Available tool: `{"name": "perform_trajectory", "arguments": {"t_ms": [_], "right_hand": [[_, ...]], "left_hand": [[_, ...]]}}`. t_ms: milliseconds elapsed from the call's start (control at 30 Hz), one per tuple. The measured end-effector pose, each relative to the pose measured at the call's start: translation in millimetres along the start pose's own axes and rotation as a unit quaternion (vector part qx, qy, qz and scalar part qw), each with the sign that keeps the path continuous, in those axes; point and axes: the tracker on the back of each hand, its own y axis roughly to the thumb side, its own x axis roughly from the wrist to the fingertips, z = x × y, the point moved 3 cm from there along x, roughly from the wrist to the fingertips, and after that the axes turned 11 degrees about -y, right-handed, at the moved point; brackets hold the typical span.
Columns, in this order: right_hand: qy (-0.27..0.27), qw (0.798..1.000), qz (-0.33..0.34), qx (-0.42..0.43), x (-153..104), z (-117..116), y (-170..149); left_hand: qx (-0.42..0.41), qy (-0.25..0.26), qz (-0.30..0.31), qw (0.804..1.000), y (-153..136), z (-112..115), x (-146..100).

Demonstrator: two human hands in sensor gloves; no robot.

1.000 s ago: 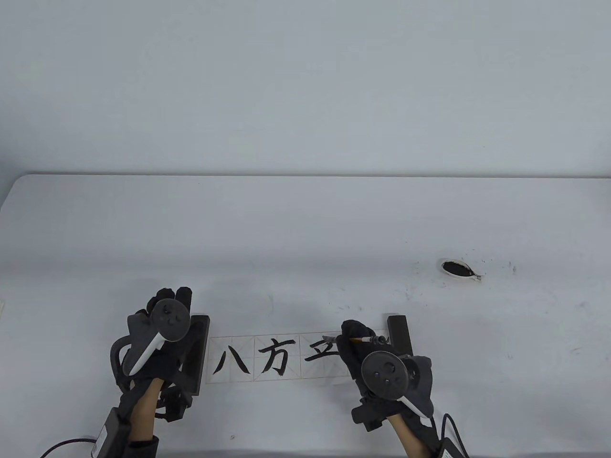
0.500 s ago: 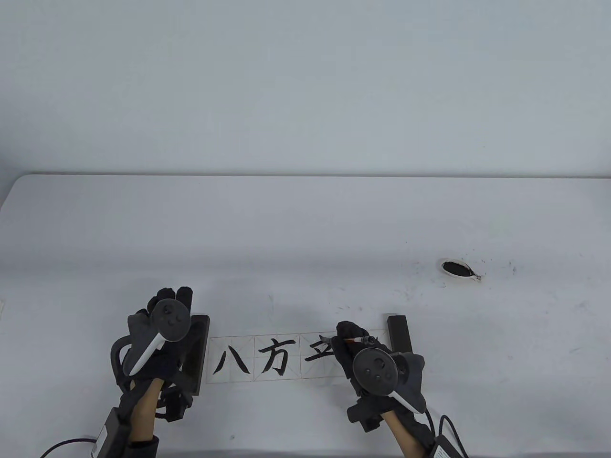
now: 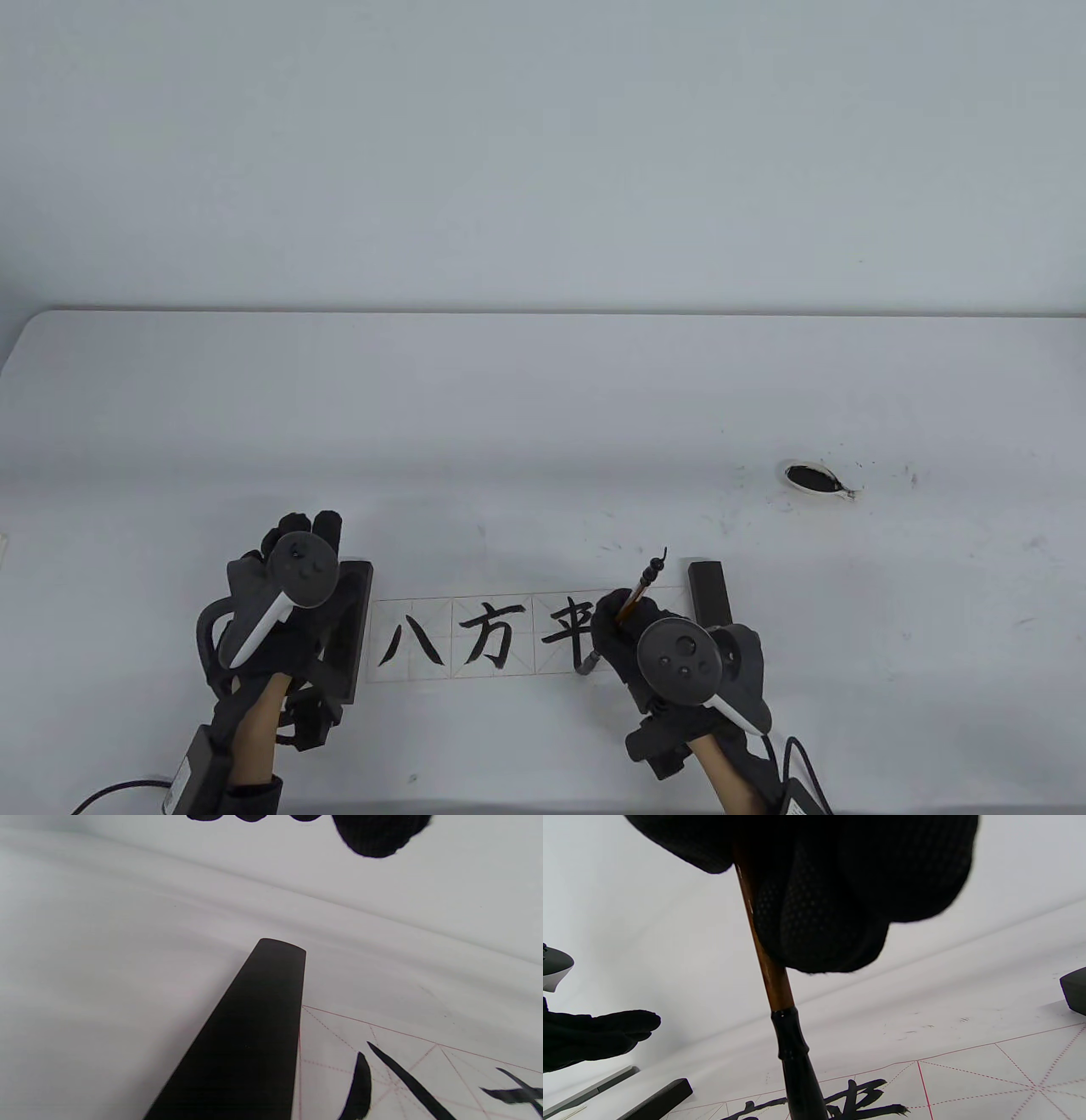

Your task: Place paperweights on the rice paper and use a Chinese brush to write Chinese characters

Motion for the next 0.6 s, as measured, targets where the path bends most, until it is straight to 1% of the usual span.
{"name": "perform_trajectory", "arguments": {"t_ms": [33, 100, 200, 600], "right_hand": [[-0.004, 1.0, -0.001, 0.0, -0.3, 0.4, -0.1], [-0.036, 0.999, -0.002, 0.009, -1.8, 5.4, -0.9], [-0.062, 0.998, -0.002, 0.016, -2.8, 9.7, -0.8], [-0.041, 0.998, 0.041, -0.038, -8.8, -4.0, 14.7]], "left_hand": [[0.0, 0.0, 0.0, 1.0, 0.0, 0.0, 0.0], [0.0, 0.0, 0.0, 1.0, 0.0, -0.1, 0.0], [0.0, 0.0, 0.0, 1.0, 0.0, -0.1, 0.0], [0.0, -0.001, 0.0, 1.0, -0.2, 0.1, 0.3]]}}
